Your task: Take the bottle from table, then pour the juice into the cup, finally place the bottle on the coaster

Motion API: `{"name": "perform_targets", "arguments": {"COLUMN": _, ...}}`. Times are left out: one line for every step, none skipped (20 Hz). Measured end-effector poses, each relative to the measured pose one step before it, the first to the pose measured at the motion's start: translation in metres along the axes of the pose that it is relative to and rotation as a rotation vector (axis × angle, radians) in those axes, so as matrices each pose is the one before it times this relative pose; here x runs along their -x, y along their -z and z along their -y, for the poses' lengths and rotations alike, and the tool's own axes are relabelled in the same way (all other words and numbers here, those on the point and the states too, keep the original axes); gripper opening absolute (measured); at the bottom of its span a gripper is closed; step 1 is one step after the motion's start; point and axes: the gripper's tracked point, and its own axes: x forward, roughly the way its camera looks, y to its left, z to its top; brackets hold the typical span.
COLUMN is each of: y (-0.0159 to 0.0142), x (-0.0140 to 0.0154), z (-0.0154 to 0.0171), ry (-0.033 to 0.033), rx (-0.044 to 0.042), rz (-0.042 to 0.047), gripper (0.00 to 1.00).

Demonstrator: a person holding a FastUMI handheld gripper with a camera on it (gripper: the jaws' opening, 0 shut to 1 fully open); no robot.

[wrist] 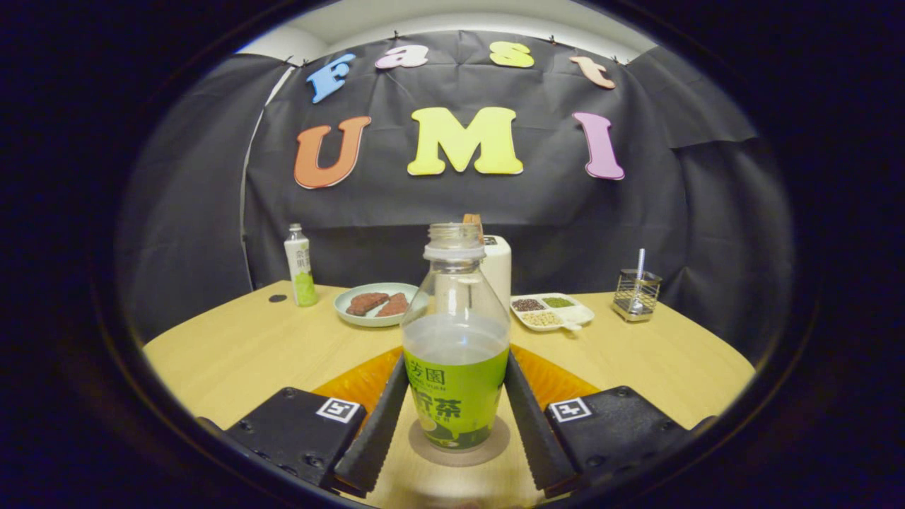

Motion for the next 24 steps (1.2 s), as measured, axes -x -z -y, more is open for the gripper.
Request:
{"name": "perform_targets", "arguments": {"y": 0.00343, "x": 0.00089, "z": -0.00017, "ry": -0.00255, "rx": -0.00556, "rz": -0.02048, "gripper": 0.84}}
{"name": "perform_targets", "arguments": {"y": 0.00236, "x": 0.00118, "z": -0.00415, "ry": -0.01763, "rx": -0.00279, "rz": -0.01100, "gripper": 0.84}}
{"name": "perform_targets", "arguments": {"y": 0.00023, "x": 0.00016, "z": -0.00235, "ry": -0.01085, "rx": 0.00002, "rz": -0.00621, "gripper": 0.85}}
{"name": "perform_targets", "arguments": {"y": 0.00267, "x": 0.00187, "z": 0.00295, "ry": 0.00441, "rx": 0.00124, "rz": -0.00600, "gripper": 0.85}}
{"name": "perform_targets", "arguments": {"y": 0.00057, "x": 0.00101, "z": 0.00282, "ry": 0.01074, "rx": 0.00158, "rz": -0.00519, "gripper": 0.85}}
{"name": "perform_targets", "arguments": {"y": 0.00369, "x": -0.00028, "z": 0.00236, "ry": 0.01276, "rx": 0.00606, "rz": -0.01429, "gripper": 0.90}}
{"name": "perform_targets", "arguments": {"y": 0.00216, "x": 0.00374, "z": 0.00070, "ry": 0.00301, "rx": 0.01280, "rz": -0.01770, "gripper": 0.95}}
{"name": "perform_targets", "arguments": {"y": 0.00275, "x": 0.00345, "z": -0.00067, "ry": 0.00032, "rx": 0.01195, "rz": -0.01278, "gripper": 1.00}}
{"name": "perform_targets", "arguments": {"y": -0.00033, "x": 0.00530, "z": 0.00132, "ry": 0.00384, "rx": 0.00487, "rz": 0.00007, "gripper": 1.00}}
{"name": "perform_targets", "arguments": {"y": -0.00179, "x": 0.00474, "z": 0.00216, "ry": 0.00190, "rx": -0.00702, "rz": 0.00825, "gripper": 1.00}}
{"name": "perform_targets", "arguments": {"y": -0.00342, "x": 0.00553, "z": -0.00109, "ry": -0.00851, "rx": -0.01881, "rz": 0.01218, "gripper": 1.00}}
{"name": "perform_targets", "arguments": {"y": -0.00285, "x": 0.00621, "z": -0.00451, "ry": -0.01626, "rx": -0.01492, "rz": 0.01628, "gripper": 1.00}}
{"name": "perform_targets", "arguments": {"y": -0.00306, "x": 0.00680, "z": -0.00048, "ry": 0.00046, "rx": -0.00554, "rz": 0.01493, "gripper": 1.00}}
{"name": "perform_targets", "arguments": {"y": -0.00310, "x": 0.00703, "z": 0.00061, "ry": 0.00404, "rx": 0.00521, "rz": 0.01604, "gripper": 1.00}}
{"name": "perform_targets", "arguments": {"y": -0.00251, "x": 0.00677, "z": -0.00185, "ry": 0.00022, "rx": 0.00844, "rz": 0.00643, "gripper": 1.00}}
{"name": "perform_targets", "arguments": {"y": 0.00072, "x": 0.00685, "z": -0.00243, "ry": -0.00113, "rx": 0.00505, "rz": -0.00241, "gripper": 1.00}}
{"name": "perform_targets", "arguments": {"y": -0.00253, "x": 0.00871, "z": -0.00162, "ry": -0.00143, "rx": 0.00519, "rz": 0.00205, "gripper": 1.00}}
{"name": "perform_targets", "arguments": {"y": -0.00374, "x": 0.00849, "z": 0.00101, "ry": 0.00959, "rx": 0.00676, "rz": 0.01113, "gripper": 1.00}}
{"name": "perform_targets", "arguments": {"y": -0.00479, "x": 0.00932, "z": 0.00165, "ry": 0.01089, "rx": 0.00147, "rz": 0.01389, "gripper": 1.00}}
{"name": "perform_targets", "arguments": {"y": -0.00544, "x": 0.00960, "z": 0.00067, "ry": 0.01147, "rx": -0.00110, "rz": 0.01537, "gripper": 1.00}}
{"name": "perform_targets", "arguments": {"y": -0.00563, "x": 0.00946, "z": 0.00041, "ry": 0.00288, "rx": 0.00082, "rz": 0.01748, "gripper": 1.00}}
{"name": "perform_targets", "arguments": {"y": -0.00499, "x": 0.00704, "z": -0.00069, "ry": -0.00272, "rx": 0.00708, "rz": 0.00989, "gripper": 1.00}}
{"name": "perform_targets", "arguments": {"y": -0.00249, "x": 0.00860, "z": 0.00481, "ry": 0.01084, "rx": 0.00739, "rz": -0.00445, "gripper": 1.00}}
{"name": "perform_targets", "arguments": {"y": -0.00242, "x": 0.00743, "z": 0.00399, "ry": 0.00399, "rx": 0.00397, "rz": -0.00030, "gripper": 1.00}}
